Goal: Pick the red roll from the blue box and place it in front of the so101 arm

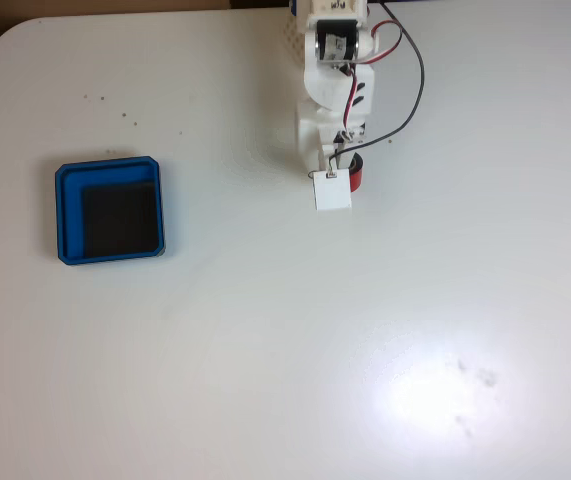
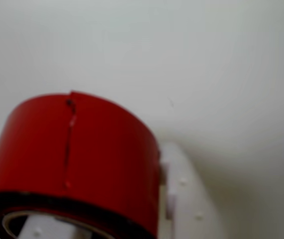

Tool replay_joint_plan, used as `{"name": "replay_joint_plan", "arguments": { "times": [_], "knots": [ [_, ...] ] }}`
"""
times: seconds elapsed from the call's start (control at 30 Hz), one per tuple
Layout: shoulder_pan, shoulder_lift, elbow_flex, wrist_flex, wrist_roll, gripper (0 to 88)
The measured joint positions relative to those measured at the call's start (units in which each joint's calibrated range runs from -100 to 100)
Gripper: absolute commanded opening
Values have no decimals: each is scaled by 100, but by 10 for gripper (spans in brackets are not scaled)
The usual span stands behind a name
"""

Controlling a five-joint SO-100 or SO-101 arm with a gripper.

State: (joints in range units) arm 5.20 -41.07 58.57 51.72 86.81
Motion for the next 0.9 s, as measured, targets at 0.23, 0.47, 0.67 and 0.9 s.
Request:
{"name": "replay_joint_plan", "arguments": {
  "times": [0.23, 0.47, 0.67, 0.9],
  "knots": [
    [-10, 754, 0, 0, 0, 6],
    [-10, 1321, 0, 0, 0, 6],
    [-10, 1609, 0, 0, 0, 6],
    [-10, 1693, 0, 0, 0, 6]
  ]
}}
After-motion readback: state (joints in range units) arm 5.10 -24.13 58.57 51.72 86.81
